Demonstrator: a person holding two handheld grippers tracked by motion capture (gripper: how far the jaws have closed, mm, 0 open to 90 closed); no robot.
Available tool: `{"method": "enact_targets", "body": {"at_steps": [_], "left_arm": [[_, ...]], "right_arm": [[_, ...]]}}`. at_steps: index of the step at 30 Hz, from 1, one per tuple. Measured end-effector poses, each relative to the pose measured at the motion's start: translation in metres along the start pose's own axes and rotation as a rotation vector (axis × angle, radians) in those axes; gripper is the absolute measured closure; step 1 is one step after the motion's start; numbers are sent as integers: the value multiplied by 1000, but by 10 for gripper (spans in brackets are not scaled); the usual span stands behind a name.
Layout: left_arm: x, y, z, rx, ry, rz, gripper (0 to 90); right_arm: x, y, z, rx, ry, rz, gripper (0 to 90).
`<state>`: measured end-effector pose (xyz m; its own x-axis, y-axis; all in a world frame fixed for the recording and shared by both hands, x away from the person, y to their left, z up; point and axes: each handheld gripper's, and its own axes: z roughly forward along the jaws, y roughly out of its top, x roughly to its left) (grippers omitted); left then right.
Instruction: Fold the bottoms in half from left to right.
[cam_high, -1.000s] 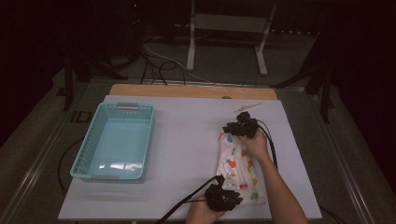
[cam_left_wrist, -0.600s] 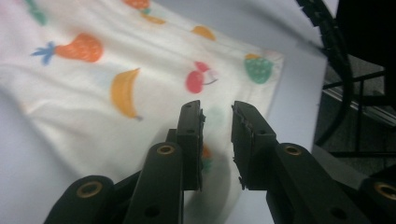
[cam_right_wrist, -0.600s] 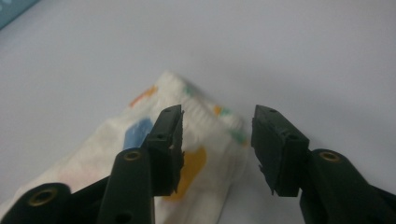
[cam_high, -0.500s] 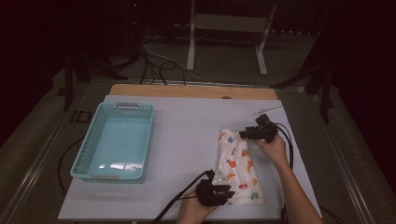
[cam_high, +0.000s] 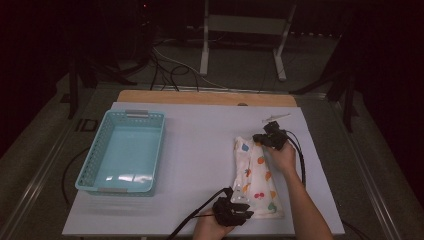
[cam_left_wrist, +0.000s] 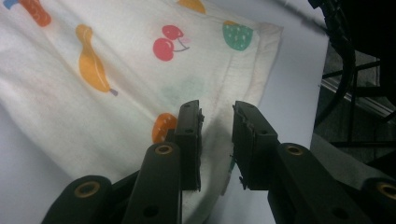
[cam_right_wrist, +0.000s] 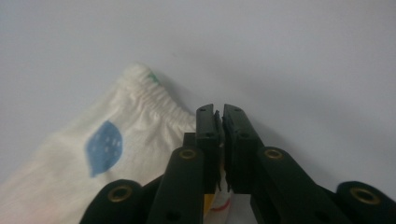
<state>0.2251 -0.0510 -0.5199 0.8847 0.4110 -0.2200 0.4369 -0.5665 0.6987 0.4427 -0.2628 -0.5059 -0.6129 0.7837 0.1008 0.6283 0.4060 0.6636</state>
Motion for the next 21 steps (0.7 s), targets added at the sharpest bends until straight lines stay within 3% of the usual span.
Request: {"method": "enact_targets", "body": {"at_steps": [2, 5, 8, 14, 21], "left_arm": [[0, 0, 0, 3, -3, 1, 723], [1, 1, -5, -11, -3, 1, 716], [3, 3, -12, -31, 12, 0, 702], [10, 4, -23, -35, 53, -4, 658], [12, 1, -26, -19, 91, 11, 649]], "right_arm": [[-3, -3, 4, -16, 14, 53, 806], [-2, 0, -2, -16, -14, 25, 674], [-1, 1, -18, -50, 0, 20, 613], [2, -14, -50, -92, 14, -4, 591], [13, -42, -72, -98, 91, -10, 601]]}}
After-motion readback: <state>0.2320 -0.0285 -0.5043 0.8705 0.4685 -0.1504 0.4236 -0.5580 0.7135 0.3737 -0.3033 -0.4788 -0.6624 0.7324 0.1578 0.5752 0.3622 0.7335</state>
